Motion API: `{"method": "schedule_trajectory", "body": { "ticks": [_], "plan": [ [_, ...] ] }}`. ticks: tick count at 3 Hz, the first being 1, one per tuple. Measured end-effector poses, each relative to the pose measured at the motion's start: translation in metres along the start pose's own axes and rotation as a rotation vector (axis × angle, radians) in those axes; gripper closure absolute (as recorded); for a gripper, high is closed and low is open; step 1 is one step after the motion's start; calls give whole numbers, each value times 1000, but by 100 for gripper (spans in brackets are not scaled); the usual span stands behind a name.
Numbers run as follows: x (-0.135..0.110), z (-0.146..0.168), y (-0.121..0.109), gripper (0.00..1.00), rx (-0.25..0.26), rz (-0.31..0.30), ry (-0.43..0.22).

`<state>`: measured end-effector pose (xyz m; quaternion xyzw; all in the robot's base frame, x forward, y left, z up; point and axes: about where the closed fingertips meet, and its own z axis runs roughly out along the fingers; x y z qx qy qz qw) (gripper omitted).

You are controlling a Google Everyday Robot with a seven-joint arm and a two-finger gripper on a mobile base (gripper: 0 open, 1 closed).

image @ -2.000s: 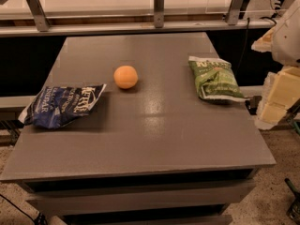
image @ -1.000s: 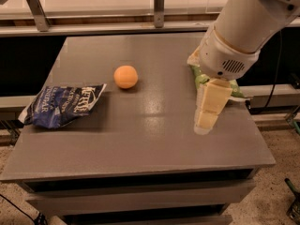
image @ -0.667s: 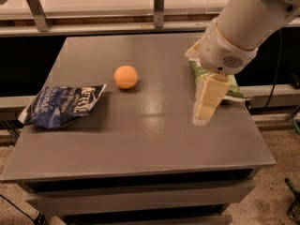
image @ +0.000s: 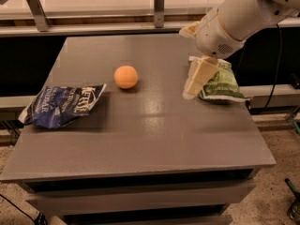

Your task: Pick orange

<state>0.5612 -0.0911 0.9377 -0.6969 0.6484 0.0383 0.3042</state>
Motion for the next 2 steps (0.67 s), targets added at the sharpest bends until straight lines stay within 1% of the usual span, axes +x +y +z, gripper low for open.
{"method": "schedule_trajectory", "body": {
  "ticks": [1,2],
  "plan": [
    [-7,23,-25,0,5,-4,-87],
    [-12,58,-39,0,-33,24,-148]
  ]
}}
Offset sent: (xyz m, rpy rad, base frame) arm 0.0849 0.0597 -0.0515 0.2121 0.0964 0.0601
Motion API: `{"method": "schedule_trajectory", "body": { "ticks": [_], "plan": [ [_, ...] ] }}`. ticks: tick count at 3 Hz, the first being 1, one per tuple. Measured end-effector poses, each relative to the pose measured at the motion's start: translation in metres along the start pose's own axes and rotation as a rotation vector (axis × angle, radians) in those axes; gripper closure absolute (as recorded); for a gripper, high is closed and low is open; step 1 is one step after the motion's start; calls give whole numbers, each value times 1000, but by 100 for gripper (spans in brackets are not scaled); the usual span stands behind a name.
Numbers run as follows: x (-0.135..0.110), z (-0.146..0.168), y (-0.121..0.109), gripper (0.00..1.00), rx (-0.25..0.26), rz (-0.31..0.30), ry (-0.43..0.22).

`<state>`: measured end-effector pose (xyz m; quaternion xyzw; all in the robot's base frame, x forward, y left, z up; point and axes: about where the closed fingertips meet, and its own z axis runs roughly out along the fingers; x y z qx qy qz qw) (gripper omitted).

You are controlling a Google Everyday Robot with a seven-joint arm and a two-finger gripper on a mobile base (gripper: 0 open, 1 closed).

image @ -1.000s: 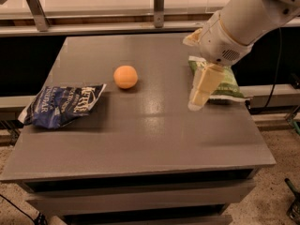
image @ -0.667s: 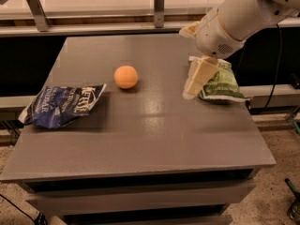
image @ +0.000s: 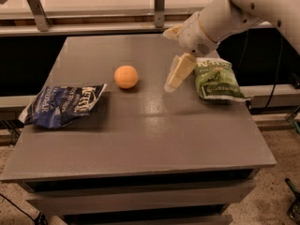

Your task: Pick orange

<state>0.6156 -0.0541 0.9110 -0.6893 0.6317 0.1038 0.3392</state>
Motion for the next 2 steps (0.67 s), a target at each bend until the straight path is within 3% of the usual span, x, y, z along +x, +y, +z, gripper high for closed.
{"method": "schedule_trajectory", "body": {
  "ticks": [2],
  "plan": [
    [-1,53,-14,0,-38,46,-84]
  ]
}}
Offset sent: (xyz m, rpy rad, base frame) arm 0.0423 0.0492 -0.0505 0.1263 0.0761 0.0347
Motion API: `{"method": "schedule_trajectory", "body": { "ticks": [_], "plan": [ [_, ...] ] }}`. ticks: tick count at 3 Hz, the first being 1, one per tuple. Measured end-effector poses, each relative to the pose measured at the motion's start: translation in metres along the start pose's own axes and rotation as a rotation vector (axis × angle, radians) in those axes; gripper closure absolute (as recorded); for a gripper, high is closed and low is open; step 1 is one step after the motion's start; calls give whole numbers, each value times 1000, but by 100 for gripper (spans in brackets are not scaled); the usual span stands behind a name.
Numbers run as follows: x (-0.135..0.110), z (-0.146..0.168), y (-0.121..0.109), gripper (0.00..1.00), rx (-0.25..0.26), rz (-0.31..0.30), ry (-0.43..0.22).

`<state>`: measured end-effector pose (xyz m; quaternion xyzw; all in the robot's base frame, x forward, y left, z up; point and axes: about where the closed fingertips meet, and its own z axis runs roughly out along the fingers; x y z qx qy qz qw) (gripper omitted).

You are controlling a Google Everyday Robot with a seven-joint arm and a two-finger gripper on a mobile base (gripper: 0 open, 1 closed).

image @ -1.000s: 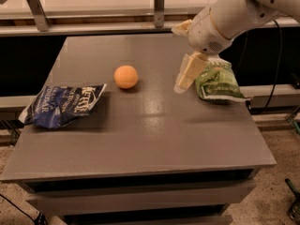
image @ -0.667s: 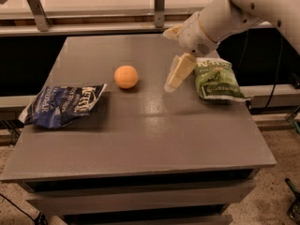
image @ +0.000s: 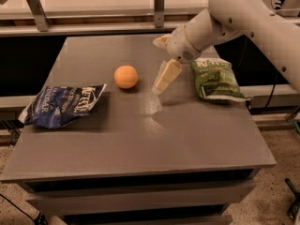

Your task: Pick orange

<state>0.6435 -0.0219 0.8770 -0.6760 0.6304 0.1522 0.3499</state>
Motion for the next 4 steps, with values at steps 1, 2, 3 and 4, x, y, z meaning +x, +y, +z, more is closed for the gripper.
{"method": "schedule_trajectory", "body": {
  "ticks": [1,2,3,4],
  "plan": [
    [-10,22,-3,0,-24,-13,-51],
    [-27,40,0,0,-62,-36,-107],
    [-43,58,7,0,-117,-54,-156],
    [-48,69,12,16,-153,-49,-166]
  ]
}}
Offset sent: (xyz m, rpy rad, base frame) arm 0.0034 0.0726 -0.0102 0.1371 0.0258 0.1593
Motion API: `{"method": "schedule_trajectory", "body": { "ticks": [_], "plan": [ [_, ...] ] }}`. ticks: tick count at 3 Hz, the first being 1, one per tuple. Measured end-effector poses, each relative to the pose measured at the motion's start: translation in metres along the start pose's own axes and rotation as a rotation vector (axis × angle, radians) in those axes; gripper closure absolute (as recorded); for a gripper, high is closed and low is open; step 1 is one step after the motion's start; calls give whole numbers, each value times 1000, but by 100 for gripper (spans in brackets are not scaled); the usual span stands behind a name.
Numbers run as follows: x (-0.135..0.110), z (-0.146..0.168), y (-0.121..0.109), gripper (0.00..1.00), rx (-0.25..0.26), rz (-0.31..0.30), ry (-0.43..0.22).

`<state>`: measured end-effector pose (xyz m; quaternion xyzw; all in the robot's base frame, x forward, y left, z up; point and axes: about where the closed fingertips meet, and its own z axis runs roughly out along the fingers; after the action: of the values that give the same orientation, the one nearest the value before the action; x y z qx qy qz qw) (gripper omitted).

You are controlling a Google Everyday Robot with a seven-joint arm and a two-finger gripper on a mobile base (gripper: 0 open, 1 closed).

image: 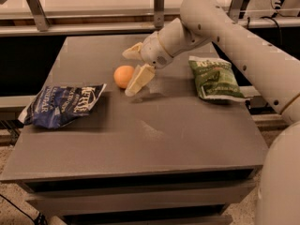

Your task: Pick orange

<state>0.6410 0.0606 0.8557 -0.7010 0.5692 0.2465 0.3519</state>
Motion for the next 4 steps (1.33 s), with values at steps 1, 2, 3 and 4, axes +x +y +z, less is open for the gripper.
{"method": "schedule_trajectory", "body": {
  "ticks": [1,2,3,4],
  "plan": [
    [0,6,2,41,-22,17,3],
    [-1,6,3,64,-28,26,3],
    [-2,4,4,87,-26,28,4],
    [-5,-2,4,100,-20,27,4]
  ]
}}
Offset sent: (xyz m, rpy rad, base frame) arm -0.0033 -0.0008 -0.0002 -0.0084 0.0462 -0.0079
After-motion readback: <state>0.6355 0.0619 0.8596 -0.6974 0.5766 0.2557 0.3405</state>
